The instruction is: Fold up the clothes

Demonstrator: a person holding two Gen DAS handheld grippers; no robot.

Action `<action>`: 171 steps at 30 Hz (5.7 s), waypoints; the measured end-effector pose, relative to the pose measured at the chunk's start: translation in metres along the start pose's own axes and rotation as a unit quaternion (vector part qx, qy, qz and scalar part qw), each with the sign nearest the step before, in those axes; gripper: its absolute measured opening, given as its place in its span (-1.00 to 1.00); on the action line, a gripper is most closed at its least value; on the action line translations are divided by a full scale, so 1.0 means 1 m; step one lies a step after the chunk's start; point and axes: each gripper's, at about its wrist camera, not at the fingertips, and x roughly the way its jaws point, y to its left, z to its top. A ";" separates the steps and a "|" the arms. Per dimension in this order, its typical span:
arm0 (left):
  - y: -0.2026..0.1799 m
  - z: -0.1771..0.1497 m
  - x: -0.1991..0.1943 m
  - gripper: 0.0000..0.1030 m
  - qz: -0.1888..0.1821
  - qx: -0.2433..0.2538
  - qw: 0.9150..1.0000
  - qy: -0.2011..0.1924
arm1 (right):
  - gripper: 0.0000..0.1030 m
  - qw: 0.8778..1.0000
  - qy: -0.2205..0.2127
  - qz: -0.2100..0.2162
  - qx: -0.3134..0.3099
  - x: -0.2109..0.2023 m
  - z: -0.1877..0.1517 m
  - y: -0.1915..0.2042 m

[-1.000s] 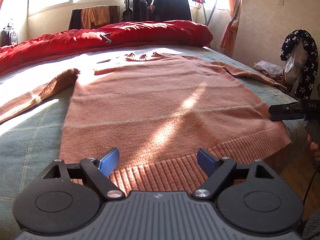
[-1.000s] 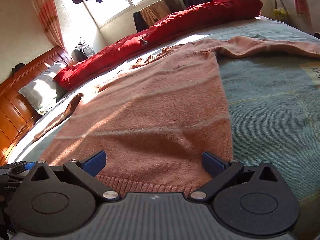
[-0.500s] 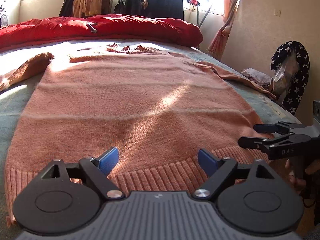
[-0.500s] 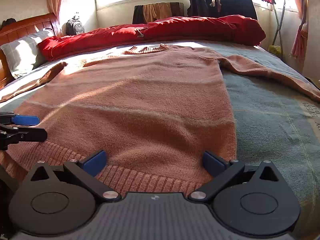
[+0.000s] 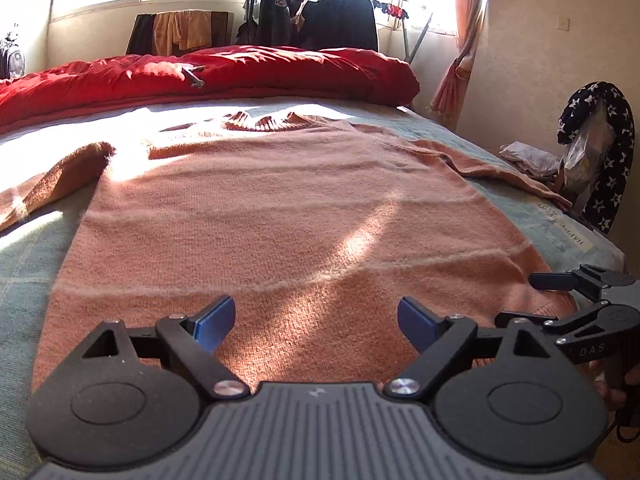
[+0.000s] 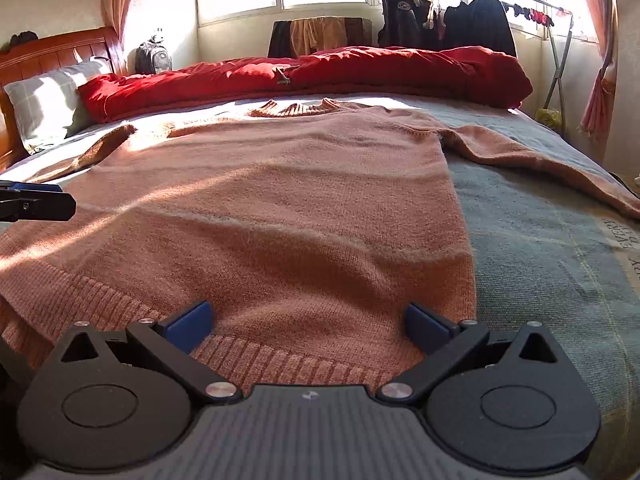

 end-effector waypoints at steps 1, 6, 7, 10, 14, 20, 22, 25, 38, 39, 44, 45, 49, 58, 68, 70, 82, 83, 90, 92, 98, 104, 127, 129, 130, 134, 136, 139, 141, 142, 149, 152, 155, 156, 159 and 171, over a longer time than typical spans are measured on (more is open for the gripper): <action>0.000 -0.005 0.003 0.71 0.006 0.000 1.000 0.007 | 1.00 1.000 0.000 0.001 0.000 -0.001 0.000 0.000; 0.000 -0.026 -0.018 0.73 0.006 0.030 1.000 -0.008 | 1.00 1.000 0.015 0.023 -0.003 -0.007 0.008 -0.007; 0.002 -0.025 -0.024 0.73 0.006 0.026 1.000 -0.002 | 1.00 0.999 0.017 0.028 -0.001 -0.008 0.010 -0.009; 0.005 -0.015 -0.034 0.73 0.032 0.042 0.999 -0.010 | 1.00 0.999 0.008 0.036 0.023 -0.011 0.024 -0.020; 0.015 0.016 -0.025 0.76 0.055 0.063 0.996 -0.033 | 1.00 0.998 -0.007 0.036 0.052 0.001 0.056 -0.029; 0.032 0.049 0.030 0.76 0.067 0.043 0.997 0.018 | 1.00 0.998 0.015 0.031 0.055 0.054 0.104 -0.018; 0.039 0.046 0.043 0.76 0.068 0.028 0.996 0.054 | 1.00 0.997 0.046 0.037 0.056 0.075 0.108 -0.013; 0.050 0.031 0.030 0.77 0.052 -0.008 0.997 0.060 | 1.00 0.993 0.098 0.033 0.052 0.096 0.101 -0.011; 0.079 0.081 0.019 0.78 0.023 -0.038 0.998 0.053 | 1.00 0.985 0.172 0.003 0.010 0.110 0.105 -0.005; 0.084 0.090 0.026 0.78 0.023 -0.035 0.998 0.046 | 1.00 0.984 0.177 -0.002 0.009 0.111 0.107 -0.003; 0.094 0.108 0.061 0.77 -0.006 -0.026 0.999 0.038 | 1.00 0.981 0.195 -0.016 0.016 0.113 0.116 -0.002; 0.096 0.106 0.068 0.77 -0.010 -0.030 0.998 0.046 | 1.00 0.980 0.196 -0.019 0.017 0.113 0.119 -0.001; 0.103 0.082 0.072 0.77 -0.019 -0.031 0.997 0.068 | 1.00 0.981 0.191 -0.036 0.020 0.113 0.129 0.001; 0.156 0.123 0.027 0.07 -0.022 -0.005 0.999 0.035 | 1.00 0.986 0.159 -0.025 0.034 0.115 0.156 0.009; 0.276 0.196 0.103 0.06 0.071 0.035 0.994 0.074 | 1.00 0.996 0.081 -0.031 0.033 0.071 0.191 0.008; 0.291 0.194 0.127 0.06 0.074 0.039 0.991 0.105 | 1.00 0.996 0.065 -0.037 0.042 0.059 0.196 0.003; 0.299 0.188 0.163 0.08 0.059 0.077 0.985 0.142 | 1.00 0.993 0.048 0.045 0.097 0.065 0.213 0.004; 0.298 0.188 0.163 0.08 0.059 0.079 0.985 0.144 | 1.00 0.993 0.052 0.050 0.090 0.070 0.213 0.010; 0.296 0.184 0.159 -0.05 0.057 0.081 0.984 0.147 | 1.00 0.992 0.076 0.075 0.069 0.088 0.213 0.028; 0.295 0.184 0.158 -0.09 0.053 0.081 0.985 0.146 | 1.00 0.990 0.080 0.084 0.076 0.090 0.211 0.026; 0.293 0.184 0.158 -0.09 0.055 0.085 0.984 0.147 | 1.00 0.989 0.090 0.084 0.081 0.095 0.209 0.024; 0.288 0.184 0.156 -0.26 0.050 0.088 0.983 0.153 | 1.00 0.989 0.093 0.084 0.082 0.098 0.208 0.023; 0.309 0.196 0.154 -0.73 0.126 0.051 0.982 0.132 | 1.00 0.987 0.101 0.072 0.101 0.105 0.206 0.015; 0.312 0.194 0.152 -0.66 0.111 0.040 0.986 0.122 | 1.00 0.987 0.103 0.069 0.101 0.105 0.205 0.014; 0.313 0.196 0.149 -0.51 0.093 0.042 0.988 0.113 | 1.00 0.987 0.104 0.067 0.102 0.104 0.205 0.014; 0.317 0.198 0.152 0.33 0.077 0.061 0.990 0.105 | 1.00 0.987 0.107 0.061 0.105 0.105 0.204 0.010; 0.321 0.194 0.160 0.32 0.077 0.049 0.987 0.129 | 1.00 0.986 0.108 0.059 0.109 0.106 0.203 0.010; 0.317 0.188 0.160 -0.11 0.061 0.036 0.987 0.144 | 1.00 0.986 0.111 0.059 0.106 0.108 0.203 0.012; 0.302 0.185 0.156 -0.66 0.061 0.065 0.985 0.147 | 1.00 0.986 0.113 0.057 0.106 0.109 0.202 0.011; 0.293 0.183 0.153 -0.77 0.069 0.086 0.983 0.147 | 1.00 0.986 0.114 0.056 0.106 0.110 0.202 0.011; 0.299 0.205 0.150 -0.87 0.136 0.077 0.982 0.105 | 1.00 0.986 0.113 0.064 0.109 0.114 0.204 0.013; 0.299 0.197 0.170 -0.81 0.147 0.094 0.976 0.128 | 1.00 0.986 0.113 0.065 0.104 0.113 0.205 0.014; 0.302 0.191 0.172 -0.71 0.149 0.076 0.978 0.122 | 1.00 0.986 0.109 0.066 0.108 0.111 0.204 0.013; 0.304 0.192 0.168 -0.66 0.146 0.064 0.980 0.119 | 1.00 0.986 0.109 0.065 0.109 0.110 0.204 0.012; 0.312 0.196 0.143 -0.59 0.142 0.046 0.983 0.106 | 1.00 0.986 0.108 0.063 0.114 0.109 0.203 0.008; 0.381 0.143 0.005 -0.08 0.214 -0.064 0.972 0.069 | 1.00 0.984 0.110 0.102 0.098 0.125 0.210 0.017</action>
